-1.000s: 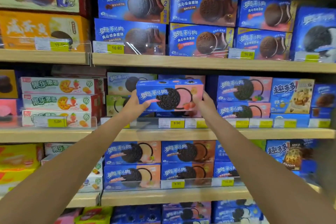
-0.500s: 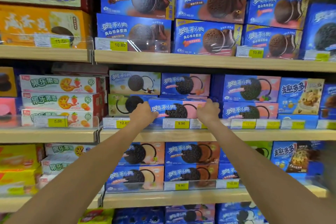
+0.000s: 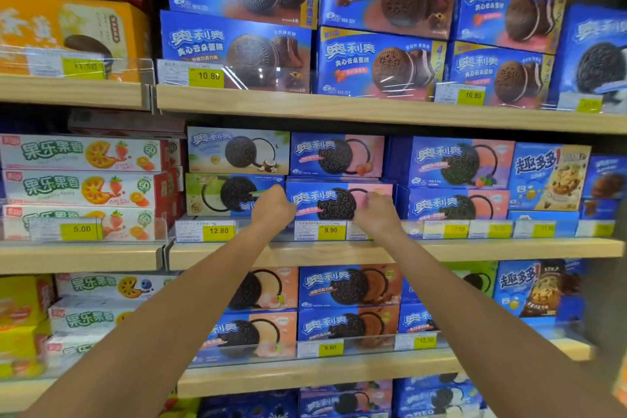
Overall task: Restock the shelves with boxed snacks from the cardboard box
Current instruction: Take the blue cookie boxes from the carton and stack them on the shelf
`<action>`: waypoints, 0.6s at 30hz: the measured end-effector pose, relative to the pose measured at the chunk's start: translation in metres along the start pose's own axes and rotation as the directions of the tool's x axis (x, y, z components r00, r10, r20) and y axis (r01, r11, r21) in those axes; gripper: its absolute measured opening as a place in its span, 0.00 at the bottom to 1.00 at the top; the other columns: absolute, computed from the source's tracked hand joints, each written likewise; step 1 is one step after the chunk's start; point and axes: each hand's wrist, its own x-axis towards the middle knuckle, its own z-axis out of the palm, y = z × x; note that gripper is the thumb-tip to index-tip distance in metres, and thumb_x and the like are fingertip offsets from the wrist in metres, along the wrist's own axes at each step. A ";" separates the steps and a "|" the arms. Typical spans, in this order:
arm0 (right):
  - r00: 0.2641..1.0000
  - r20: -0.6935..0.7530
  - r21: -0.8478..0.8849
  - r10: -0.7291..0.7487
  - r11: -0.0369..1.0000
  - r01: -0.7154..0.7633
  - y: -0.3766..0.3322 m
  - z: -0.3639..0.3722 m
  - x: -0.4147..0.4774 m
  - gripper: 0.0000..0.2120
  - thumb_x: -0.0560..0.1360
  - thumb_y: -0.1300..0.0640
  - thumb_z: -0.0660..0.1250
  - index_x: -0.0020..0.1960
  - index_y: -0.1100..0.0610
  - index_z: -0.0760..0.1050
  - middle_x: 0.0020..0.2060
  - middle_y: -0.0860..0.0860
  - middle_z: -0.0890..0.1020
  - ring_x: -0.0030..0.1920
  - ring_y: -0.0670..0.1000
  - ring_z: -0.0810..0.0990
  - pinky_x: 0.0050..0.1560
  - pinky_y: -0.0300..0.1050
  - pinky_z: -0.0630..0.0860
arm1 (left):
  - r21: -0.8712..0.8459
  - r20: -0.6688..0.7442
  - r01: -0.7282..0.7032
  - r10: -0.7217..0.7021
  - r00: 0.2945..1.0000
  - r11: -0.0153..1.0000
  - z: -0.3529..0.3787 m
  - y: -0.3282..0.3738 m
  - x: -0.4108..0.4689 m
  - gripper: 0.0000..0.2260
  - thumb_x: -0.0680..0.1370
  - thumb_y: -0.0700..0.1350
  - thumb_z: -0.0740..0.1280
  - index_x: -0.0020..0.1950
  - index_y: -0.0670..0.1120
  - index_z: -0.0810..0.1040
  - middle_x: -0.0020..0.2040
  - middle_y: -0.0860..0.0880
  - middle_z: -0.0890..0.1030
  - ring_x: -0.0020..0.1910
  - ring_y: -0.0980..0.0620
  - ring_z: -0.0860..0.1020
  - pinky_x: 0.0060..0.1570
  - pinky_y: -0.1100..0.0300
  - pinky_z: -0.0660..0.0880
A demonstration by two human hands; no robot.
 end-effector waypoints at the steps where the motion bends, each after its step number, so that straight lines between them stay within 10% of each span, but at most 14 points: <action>1: 1.000 0.014 -0.016 -0.007 1.000 0.007 0.002 -0.001 0.001 0.15 0.73 0.59 0.62 0.57 0.63 0.72 0.60 0.60 0.72 0.55 0.61 0.75 0.60 0.54 0.72 | -0.006 0.007 0.003 -0.003 1.000 1.000 0.000 0.000 0.001 0.08 0.78 0.43 0.64 0.49 0.43 0.66 0.45 0.44 0.73 0.44 0.45 0.71 0.41 0.54 0.67; 18: 0.969 0.233 -0.060 -0.085 0.993 0.102 -0.001 -0.019 -0.002 0.17 0.77 0.61 0.59 0.66 0.62 0.70 0.63 0.59 0.75 0.63 0.58 0.72 0.61 0.48 0.69 | -0.231 0.194 -0.013 0.059 0.979 0.973 -0.004 0.000 0.007 0.08 0.77 0.36 0.63 0.55 0.41 0.70 0.50 0.42 0.76 0.46 0.46 0.74 0.46 0.53 0.72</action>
